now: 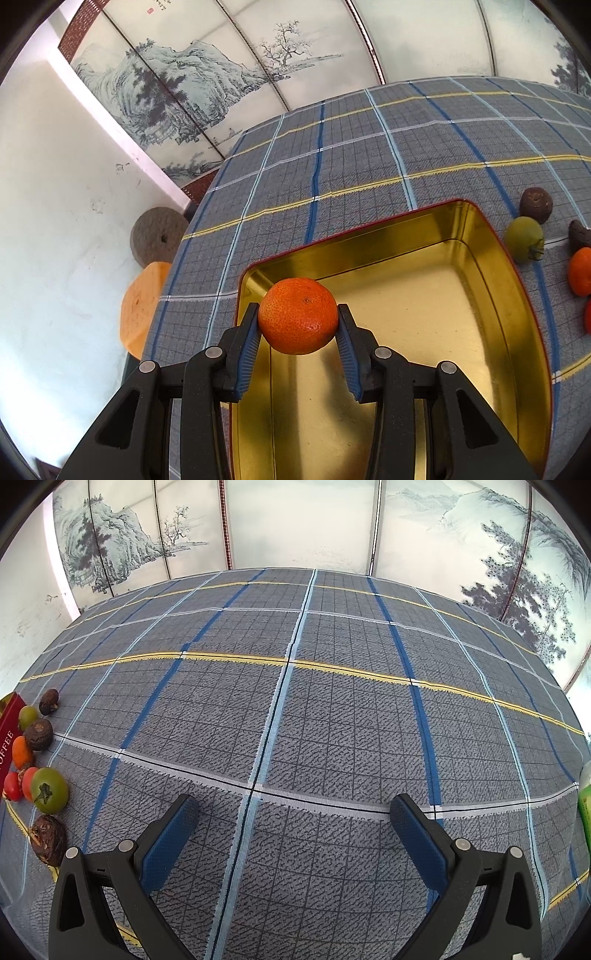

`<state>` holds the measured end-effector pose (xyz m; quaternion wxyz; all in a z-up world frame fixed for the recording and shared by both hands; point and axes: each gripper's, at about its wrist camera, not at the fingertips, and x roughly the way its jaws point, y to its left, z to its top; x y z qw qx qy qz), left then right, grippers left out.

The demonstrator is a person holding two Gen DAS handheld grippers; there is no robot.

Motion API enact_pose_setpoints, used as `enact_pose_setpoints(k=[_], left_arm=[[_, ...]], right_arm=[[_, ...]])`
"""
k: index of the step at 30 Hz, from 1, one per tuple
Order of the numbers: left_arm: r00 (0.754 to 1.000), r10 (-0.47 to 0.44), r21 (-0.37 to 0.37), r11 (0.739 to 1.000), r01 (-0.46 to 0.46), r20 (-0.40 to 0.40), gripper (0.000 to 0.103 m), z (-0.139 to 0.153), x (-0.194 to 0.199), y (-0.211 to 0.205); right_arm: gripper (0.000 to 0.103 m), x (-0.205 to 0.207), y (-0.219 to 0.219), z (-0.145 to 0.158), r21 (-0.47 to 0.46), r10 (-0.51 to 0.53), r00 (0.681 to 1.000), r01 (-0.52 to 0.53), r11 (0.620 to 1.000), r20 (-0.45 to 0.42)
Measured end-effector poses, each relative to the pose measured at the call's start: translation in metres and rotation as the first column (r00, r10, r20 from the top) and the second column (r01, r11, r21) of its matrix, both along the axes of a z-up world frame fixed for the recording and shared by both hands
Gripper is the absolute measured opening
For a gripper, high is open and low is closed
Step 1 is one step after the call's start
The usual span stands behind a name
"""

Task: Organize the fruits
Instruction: 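Carry the tangerine over the gold tin and open the left tool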

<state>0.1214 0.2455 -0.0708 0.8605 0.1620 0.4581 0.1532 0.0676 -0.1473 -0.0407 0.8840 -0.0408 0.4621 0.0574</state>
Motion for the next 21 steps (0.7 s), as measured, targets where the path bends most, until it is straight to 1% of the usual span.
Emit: enact_pose_setpoints(k=[9, 12, 14, 16, 18, 21], left_arm=[[0.999, 0.013, 0.009, 1.0, -0.013, -0.034, 0.044, -0.008, 0.012, 0.005], [1.0, 0.01, 0.072, 0.997, -0.009, -0.016, 0.052, -0.008, 0.012, 0.001], [1.0, 0.001, 0.107, 0.994, -0.001, 0.006, 0.06, -0.005, 0.009, -0.002], [1.0, -0.002, 0.117, 0.993, -0.001, 0.025, 0.061, 0.001, 0.005, -0.005], [0.998, 0.014, 0.076, 0.997, -0.018, 0.058, 0.061, 0.012, -0.005, -0.005], [0.988, 0.037, -0.029, 0.999, -0.033, 0.152, 0.061, 0.036, -0.033, -0.012]], right_arm=[[0.103, 0.0, 0.0, 0.0, -0.001, 0.001, 1.0, -0.001, 1.0, 0.0], [0.103, 0.0, 0.0, 0.0, -0.001, 0.001, 1.0, -0.001, 1.0, 0.0], [0.103, 0.0, 0.001, 0.0, -0.001, 0.001, 1.0, -0.001, 1.0, 0.0], [0.103, 0.0, 0.001, 0.0, -0.001, 0.0, 1.0, 0.0, 1.0, 0.0], [0.103, 0.0, 0.001, 0.0, -0.001, 0.001, 1.0, -0.001, 1.0, 0.0], [0.103, 0.0, 0.0, 0.0, 0.002, 0.001, 1.0, -0.001, 1.0, 0.0]])
